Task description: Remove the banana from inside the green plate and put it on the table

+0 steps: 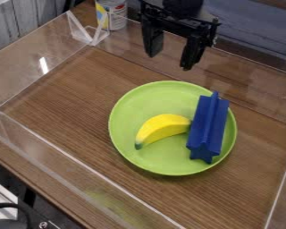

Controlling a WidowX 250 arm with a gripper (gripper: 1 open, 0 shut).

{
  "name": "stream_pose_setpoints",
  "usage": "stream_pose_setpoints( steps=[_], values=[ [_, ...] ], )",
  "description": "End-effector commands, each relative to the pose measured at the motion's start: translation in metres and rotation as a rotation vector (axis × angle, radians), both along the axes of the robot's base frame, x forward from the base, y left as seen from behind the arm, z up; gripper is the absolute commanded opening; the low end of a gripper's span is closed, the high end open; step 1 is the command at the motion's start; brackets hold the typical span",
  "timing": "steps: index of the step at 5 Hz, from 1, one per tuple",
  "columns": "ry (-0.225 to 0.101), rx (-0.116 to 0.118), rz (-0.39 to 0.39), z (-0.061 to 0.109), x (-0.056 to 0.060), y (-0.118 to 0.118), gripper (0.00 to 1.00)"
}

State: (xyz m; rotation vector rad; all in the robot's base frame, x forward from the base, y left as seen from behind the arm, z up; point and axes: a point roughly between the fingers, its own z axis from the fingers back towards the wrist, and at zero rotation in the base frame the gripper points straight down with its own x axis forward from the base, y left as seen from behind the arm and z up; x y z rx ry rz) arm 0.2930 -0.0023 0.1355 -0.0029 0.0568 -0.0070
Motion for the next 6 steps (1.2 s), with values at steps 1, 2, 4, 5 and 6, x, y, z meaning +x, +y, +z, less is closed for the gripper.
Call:
stream_pose_setpoints(
  steps=[1, 2, 4, 5, 6],
  values=[
    [0.002, -0.007, -0.011, -0.001, -0.001, 0.0, 1.0],
    [-0.001, -0.017, -0.02, 0.001, -0.002, 0.001, 1.0],
    [-0.053, -0.047, -0.033, 0.021, 0.003, 0.008, 1.0],
    [-0.057, -0.057, -0.048, 0.026, 0.002, 0.005, 1.0],
    [-0.065, -0.075, -0.082, 0.026, 0.002, -0.002, 1.0]
  ],
)
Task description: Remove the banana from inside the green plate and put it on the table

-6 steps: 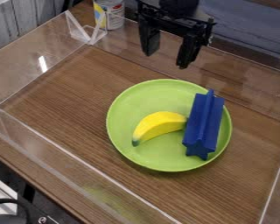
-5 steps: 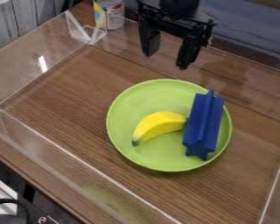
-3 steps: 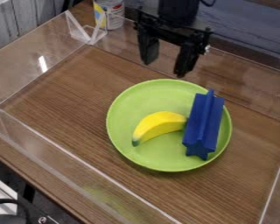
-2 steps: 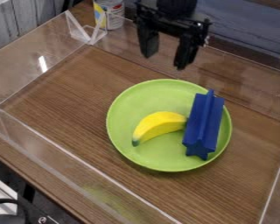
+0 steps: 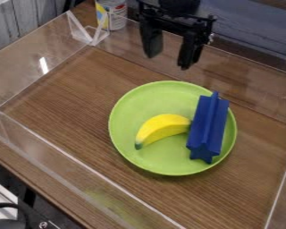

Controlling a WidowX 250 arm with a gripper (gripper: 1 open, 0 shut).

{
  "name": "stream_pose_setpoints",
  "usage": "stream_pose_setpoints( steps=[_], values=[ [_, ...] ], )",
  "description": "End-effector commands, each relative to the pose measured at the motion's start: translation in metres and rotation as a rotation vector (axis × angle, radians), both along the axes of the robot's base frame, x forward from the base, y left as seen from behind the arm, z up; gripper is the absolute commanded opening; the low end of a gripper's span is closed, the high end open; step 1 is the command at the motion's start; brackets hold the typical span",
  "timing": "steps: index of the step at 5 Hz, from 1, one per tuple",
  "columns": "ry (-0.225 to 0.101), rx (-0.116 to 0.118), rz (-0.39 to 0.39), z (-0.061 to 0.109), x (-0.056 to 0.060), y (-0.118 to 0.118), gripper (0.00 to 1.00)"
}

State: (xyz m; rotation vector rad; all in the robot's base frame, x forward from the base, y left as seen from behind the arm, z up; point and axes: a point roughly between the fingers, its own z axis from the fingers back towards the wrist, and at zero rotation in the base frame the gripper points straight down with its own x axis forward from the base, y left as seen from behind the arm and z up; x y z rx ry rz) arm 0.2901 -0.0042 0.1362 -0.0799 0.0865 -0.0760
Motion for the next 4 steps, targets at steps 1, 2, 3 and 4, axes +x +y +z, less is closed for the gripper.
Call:
stream_pose_setpoints(
  steps=[1, 2, 3, 4],
  values=[
    [-0.102, -0.012, -0.033, 0.026, 0.004, -0.004, 1.0],
    [-0.111, -0.011, -0.046, 0.028, 0.001, -0.003, 1.0],
    [-0.108, -0.015, -0.061, 0.028, -0.007, -0.002, 1.0],
    [-0.107, -0.027, -0.057, 0.022, -0.007, -0.003, 1.0]
  ],
)
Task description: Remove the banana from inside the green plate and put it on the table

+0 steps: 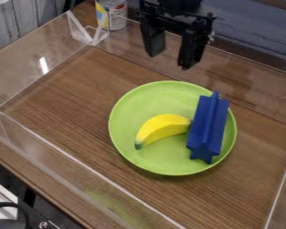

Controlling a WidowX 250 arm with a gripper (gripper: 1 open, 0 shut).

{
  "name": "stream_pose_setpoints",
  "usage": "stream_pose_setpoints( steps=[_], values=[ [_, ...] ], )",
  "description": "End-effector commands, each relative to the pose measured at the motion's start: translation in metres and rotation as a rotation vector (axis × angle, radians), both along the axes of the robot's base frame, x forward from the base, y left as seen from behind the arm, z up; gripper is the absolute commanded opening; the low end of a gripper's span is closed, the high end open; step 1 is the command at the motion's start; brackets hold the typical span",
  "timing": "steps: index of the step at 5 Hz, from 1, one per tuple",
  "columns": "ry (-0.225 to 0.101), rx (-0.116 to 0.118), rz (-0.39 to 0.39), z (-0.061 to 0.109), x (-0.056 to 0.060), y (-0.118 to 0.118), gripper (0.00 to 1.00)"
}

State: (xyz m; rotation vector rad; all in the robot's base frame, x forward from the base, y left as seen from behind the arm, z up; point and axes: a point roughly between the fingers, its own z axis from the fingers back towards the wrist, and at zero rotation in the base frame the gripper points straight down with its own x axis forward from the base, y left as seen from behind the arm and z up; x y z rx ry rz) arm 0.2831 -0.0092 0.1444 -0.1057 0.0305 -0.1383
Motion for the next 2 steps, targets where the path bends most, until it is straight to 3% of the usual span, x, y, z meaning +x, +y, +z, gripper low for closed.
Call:
stream_pose_setpoints(
  steps=[1, 2],
  values=[
    [-0.061, 0.004, 0.018, 0.0124, 0.0002, 0.003, 1.0],
    [-0.071, 0.01, 0.02, 0.0123, 0.0044, 0.0051, 1.0]
  ],
)
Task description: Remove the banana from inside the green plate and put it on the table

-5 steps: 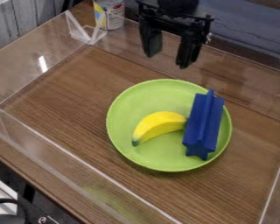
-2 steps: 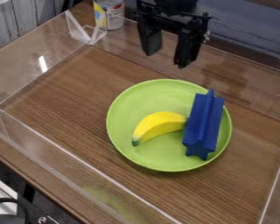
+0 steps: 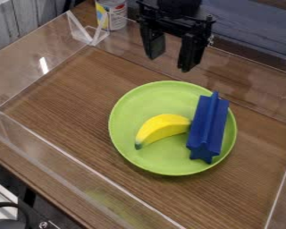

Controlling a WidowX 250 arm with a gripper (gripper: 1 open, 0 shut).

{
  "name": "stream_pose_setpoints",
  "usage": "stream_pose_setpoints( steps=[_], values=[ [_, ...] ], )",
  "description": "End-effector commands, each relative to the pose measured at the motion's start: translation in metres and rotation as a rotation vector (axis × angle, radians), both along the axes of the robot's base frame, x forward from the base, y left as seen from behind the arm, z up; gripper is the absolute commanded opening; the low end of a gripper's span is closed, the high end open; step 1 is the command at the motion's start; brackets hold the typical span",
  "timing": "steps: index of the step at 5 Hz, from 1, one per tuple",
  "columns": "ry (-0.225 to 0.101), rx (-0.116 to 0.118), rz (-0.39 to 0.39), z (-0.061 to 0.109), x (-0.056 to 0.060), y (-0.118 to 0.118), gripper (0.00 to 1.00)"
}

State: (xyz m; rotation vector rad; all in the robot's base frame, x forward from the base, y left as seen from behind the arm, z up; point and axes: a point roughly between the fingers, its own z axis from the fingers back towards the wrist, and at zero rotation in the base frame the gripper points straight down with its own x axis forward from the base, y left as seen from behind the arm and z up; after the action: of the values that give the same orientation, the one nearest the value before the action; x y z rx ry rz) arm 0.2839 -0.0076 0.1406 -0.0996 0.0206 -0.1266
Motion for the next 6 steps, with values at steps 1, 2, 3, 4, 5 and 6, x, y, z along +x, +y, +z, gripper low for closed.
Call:
stream_pose_setpoints(
  steps=[1, 2, 3, 4, 5, 6],
  values=[
    [-0.069, 0.012, 0.012, 0.0163, 0.006, 0.0043, 1.0],
    [-0.076, 0.013, 0.014, 0.0178, 0.0066, 0.0022, 1.0],
    [-0.082, 0.013, 0.009, 0.0189, 0.0069, -0.0003, 1.0],
    [-0.087, 0.015, 0.002, 0.0201, 0.0069, -0.0023, 1.0],
    [-0.093, 0.018, 0.001, 0.0213, 0.0066, -0.0021, 1.0],
    [-0.099, 0.021, 0.003, 0.0227, 0.006, -0.0017, 1.0]
  ],
)
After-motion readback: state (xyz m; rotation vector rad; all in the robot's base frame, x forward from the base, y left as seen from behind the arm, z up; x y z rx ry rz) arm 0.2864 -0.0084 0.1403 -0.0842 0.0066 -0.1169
